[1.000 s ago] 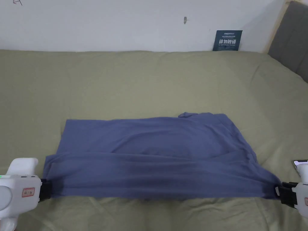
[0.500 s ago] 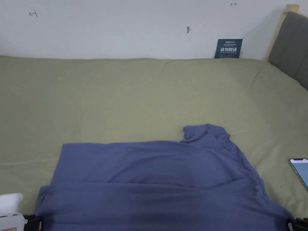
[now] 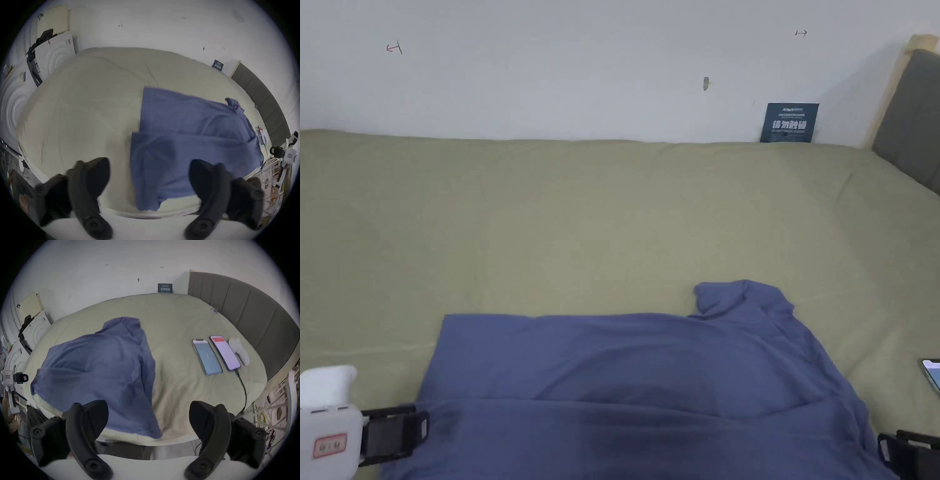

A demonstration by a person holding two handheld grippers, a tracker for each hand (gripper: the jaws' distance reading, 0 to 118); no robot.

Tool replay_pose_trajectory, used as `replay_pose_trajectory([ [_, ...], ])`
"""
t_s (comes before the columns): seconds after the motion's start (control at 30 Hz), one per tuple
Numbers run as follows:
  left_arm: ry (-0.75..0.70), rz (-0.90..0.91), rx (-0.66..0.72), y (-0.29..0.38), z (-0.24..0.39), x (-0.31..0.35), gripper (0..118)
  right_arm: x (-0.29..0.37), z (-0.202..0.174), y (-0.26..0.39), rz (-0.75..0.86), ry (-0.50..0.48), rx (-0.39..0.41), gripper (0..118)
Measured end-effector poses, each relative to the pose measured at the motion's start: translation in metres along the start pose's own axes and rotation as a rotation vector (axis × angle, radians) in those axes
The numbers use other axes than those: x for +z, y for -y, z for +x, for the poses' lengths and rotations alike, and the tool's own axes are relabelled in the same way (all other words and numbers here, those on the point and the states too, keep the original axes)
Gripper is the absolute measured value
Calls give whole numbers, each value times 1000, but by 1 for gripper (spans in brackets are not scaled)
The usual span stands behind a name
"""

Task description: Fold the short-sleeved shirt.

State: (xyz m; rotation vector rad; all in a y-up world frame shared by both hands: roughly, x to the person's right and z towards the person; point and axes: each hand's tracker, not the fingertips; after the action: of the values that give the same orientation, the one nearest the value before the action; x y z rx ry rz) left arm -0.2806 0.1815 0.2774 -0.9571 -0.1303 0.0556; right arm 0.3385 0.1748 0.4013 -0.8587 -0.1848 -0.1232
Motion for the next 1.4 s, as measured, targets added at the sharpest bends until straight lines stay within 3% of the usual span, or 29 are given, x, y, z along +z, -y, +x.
replay_pose_trajectory([
  [0.03,-6,1,-23,-9,2,-5,59,-2,-4,-7,16,10,3,66],
  [0.07,-7,2,-26,-17,5,-12,12,-7,-9,-14,15,6,3,27],
  [0.1,-11,3,-29,-23,10,-23,0,-16,-12,-21,37,21,0,0],
  [0.47,-42,-24,-47,-123,34,-135,0,-92,-37,-88,8,12,50,0],
  [0.5,-64,-27,-40,-129,31,-145,12,-99,-38,-92,1,10,54,0],
  [0.53,-89,-35,-34,-133,29,-154,39,-104,-39,-94,-3,11,53,0],
  [0.6,-101,-43,-32,-139,27,-174,111,-115,-38,-97,-16,13,57,0],
  [0.87,-139,-117,-70,-134,30,-199,108,-136,-35,-102,-53,27,85,0],
  [0.9,-121,-110,-78,-136,30,-194,97,-136,-34,-103,-52,29,84,0],
  [0.97,-92,-92,-92,-136,37,-184,57,-140,-30,-110,-48,37,80,0],
  [1.0,-82,-90,-126,-136,40,-183,12,-143,-27,-114,-46,39,80,0],
  [1.03,-57,-88,-113,-136,40,-184,2,-146,-27,-118,-44,40,77,0],
  [1.17,-71,-100,-107,-135,38,-191,2,-168,-27,-137,-60,33,71,0],
  [1.2,-69,-101,-99,-136,37,-191,2,-176,-27,-142,-75,31,76,1],
  [1.23,-68,-100,-99,-136,38,-190,2,-186,-28,-147,-94,24,76,16],
  [1.27,-68,-99,-103,-136,38,-190,2,-197,-27,-151,-118,19,75,51],
  [1.3,-69,-98,-112,-136,38,-189,2,-207,-27,-152,-158,19,75,109],
  [1.33,-69,-96,-120,-136,39,-189,2,-219,-27,-153,-197,30,80,116],
  [1.37,-68,-97,-123,-136,39,-189,2,-224,-28,-153,-103,35,88,106],
  [1.4,-67,-96,-122,-136,38,-190,2,-230,-27,-149,-168,47,118,97],
])
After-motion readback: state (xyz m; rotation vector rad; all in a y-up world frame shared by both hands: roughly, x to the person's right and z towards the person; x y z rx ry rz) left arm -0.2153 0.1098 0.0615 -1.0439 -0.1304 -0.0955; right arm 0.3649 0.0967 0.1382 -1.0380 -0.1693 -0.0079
